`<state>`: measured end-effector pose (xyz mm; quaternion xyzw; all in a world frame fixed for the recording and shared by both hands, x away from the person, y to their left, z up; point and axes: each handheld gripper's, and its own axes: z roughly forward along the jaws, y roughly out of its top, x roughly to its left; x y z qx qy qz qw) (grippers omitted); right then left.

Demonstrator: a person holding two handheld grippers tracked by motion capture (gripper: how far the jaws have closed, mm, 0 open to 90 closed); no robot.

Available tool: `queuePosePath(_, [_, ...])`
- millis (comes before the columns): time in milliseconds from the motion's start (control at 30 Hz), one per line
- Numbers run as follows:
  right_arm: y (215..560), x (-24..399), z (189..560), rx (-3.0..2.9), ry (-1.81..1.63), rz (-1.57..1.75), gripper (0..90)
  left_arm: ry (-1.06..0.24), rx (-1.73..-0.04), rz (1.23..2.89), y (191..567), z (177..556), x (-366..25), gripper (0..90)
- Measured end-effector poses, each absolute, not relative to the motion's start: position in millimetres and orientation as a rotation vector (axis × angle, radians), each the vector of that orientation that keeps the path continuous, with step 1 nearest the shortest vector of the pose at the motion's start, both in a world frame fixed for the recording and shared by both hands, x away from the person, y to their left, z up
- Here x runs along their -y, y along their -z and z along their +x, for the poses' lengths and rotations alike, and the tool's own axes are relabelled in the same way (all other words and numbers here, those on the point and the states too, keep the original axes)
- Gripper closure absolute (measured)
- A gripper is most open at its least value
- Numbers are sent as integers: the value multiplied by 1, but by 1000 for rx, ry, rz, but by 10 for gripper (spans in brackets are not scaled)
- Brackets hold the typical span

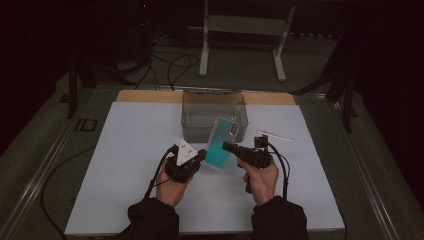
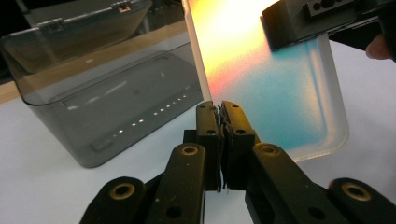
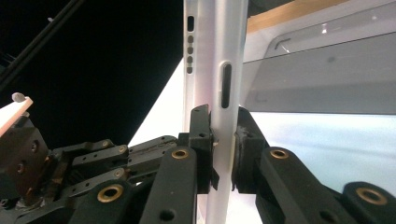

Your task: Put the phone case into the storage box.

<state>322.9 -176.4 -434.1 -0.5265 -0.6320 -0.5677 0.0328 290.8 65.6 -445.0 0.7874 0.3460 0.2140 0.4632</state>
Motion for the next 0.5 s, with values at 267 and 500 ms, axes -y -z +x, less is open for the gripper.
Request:
queuePosePath(267, [430,174,324,1987,1725,-1604,819,-519,-829,1933,442,291,-73,683])
queuePosePath(500, [430,174,325,2025,1697,-1602,818,-566,-856,1899,437,292,-85,386])
